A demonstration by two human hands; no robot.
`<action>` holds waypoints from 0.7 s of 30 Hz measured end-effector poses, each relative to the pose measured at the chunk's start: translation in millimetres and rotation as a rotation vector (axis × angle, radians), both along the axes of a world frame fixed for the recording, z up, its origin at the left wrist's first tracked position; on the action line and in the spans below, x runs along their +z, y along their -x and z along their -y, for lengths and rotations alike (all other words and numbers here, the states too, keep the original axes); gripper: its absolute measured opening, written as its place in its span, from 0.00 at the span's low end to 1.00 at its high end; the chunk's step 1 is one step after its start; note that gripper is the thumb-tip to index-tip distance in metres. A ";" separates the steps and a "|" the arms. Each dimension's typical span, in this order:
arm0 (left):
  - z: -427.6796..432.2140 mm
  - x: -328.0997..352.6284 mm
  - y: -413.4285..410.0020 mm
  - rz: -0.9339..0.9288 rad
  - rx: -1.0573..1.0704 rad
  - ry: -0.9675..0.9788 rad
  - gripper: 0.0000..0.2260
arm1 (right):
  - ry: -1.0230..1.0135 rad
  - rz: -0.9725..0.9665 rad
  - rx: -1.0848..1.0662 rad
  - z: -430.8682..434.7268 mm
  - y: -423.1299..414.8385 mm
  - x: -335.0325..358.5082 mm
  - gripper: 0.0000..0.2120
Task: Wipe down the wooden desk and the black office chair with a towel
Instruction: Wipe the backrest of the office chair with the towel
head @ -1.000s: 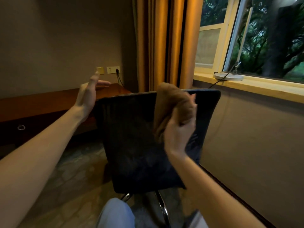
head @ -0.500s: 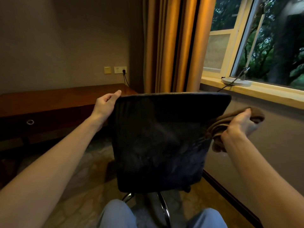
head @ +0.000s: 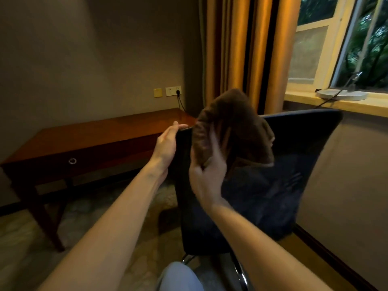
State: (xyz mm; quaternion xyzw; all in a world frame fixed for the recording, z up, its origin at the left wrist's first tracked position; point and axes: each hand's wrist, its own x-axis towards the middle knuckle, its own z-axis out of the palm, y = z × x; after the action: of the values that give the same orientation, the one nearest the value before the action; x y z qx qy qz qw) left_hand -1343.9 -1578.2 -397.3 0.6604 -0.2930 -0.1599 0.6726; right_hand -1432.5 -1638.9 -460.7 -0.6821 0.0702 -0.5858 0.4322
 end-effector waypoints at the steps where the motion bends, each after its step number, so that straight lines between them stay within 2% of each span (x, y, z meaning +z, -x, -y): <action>1: -2.5 -0.4 0.2 -0.035 -0.039 0.011 0.23 | 0.036 -0.060 0.063 -3.0 -4.6 -11.1 0.32; 5: -19.4 -8.2 -16.0 -0.213 -0.263 0.060 0.37 | 0.260 -0.379 0.197 -7.7 -20.0 -66.1 0.35; 9: -30.8 -22.2 -26.6 -0.241 -0.328 0.086 0.41 | 0.330 -0.540 0.134 -0.4 -15.6 -91.5 0.36; 11: -29.9 -28.4 -25.8 -0.223 -0.306 0.096 0.40 | 0.399 -0.421 0.045 -0.4 -0.9 -88.5 0.34; 14: -26.0 -36.0 -23.5 -0.174 -0.226 0.106 0.38 | 0.430 -0.116 -0.033 10.2 25.2 -83.4 0.29; 17: -22.8 -46.6 -19.4 -0.215 -0.168 0.158 0.37 | 0.282 0.100 -0.064 25.1 49.1 -64.5 0.27; 19: -21.2 -52.6 -15.0 -0.231 -0.140 0.191 0.34 | 0.179 0.240 -0.162 31.5 66.3 -40.4 0.27; 21: -20.3 -56.6 -10.8 -0.252 -0.135 0.223 0.33 | 0.218 0.294 -0.269 39.1 80.6 -16.3 0.24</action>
State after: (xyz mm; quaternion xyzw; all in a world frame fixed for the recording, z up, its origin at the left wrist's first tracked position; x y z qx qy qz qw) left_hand -1333.2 -1557.9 -453.9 0.5354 -0.2661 -0.2526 0.7607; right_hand -1513.1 -1678.0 -476.9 -0.6167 0.0329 -0.7352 0.2794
